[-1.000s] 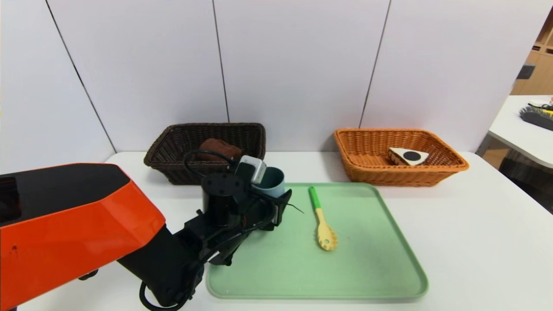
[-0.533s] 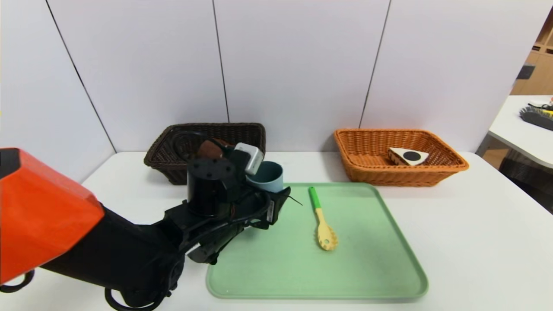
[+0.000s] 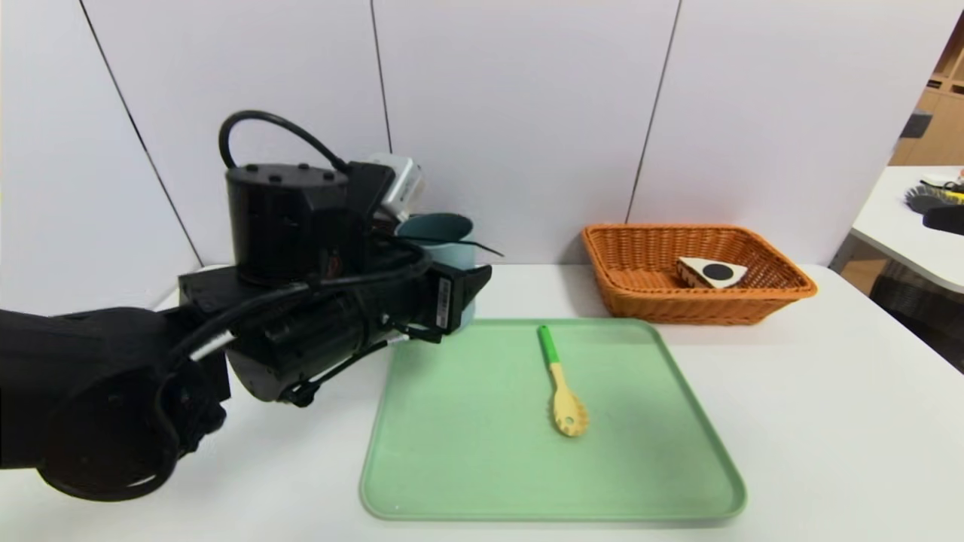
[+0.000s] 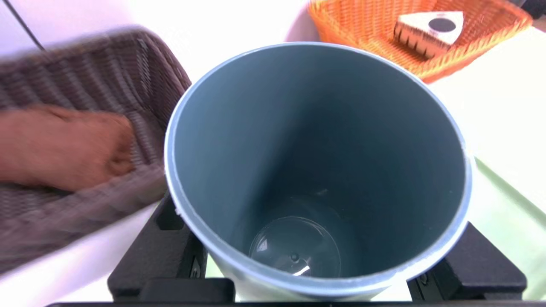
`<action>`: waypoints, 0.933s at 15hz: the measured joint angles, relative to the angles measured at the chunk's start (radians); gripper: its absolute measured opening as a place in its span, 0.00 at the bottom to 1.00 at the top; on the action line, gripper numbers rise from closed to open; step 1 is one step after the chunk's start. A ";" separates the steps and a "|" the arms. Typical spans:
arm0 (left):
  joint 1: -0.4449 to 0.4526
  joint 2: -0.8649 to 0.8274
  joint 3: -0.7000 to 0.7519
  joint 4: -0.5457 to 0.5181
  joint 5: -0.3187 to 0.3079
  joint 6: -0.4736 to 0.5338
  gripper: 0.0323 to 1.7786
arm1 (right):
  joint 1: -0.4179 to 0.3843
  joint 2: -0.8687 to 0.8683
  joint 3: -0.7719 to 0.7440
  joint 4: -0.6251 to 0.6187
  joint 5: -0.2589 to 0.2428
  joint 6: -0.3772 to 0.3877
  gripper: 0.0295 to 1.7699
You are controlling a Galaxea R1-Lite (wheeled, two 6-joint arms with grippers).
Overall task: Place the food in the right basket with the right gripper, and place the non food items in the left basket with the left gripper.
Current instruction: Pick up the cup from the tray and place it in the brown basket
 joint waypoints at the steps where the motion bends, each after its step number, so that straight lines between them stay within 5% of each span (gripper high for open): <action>1: 0.015 -0.013 -0.033 0.040 -0.001 0.027 0.66 | -0.006 0.016 -0.019 0.001 0.001 -0.008 0.96; 6: 0.122 -0.019 -0.158 0.180 -0.078 0.059 0.65 | -0.079 0.078 -0.066 0.000 0.065 -0.024 0.96; 14: 0.338 0.105 -0.253 0.159 -0.126 0.090 0.65 | -0.148 0.083 -0.067 -0.003 0.090 -0.018 0.96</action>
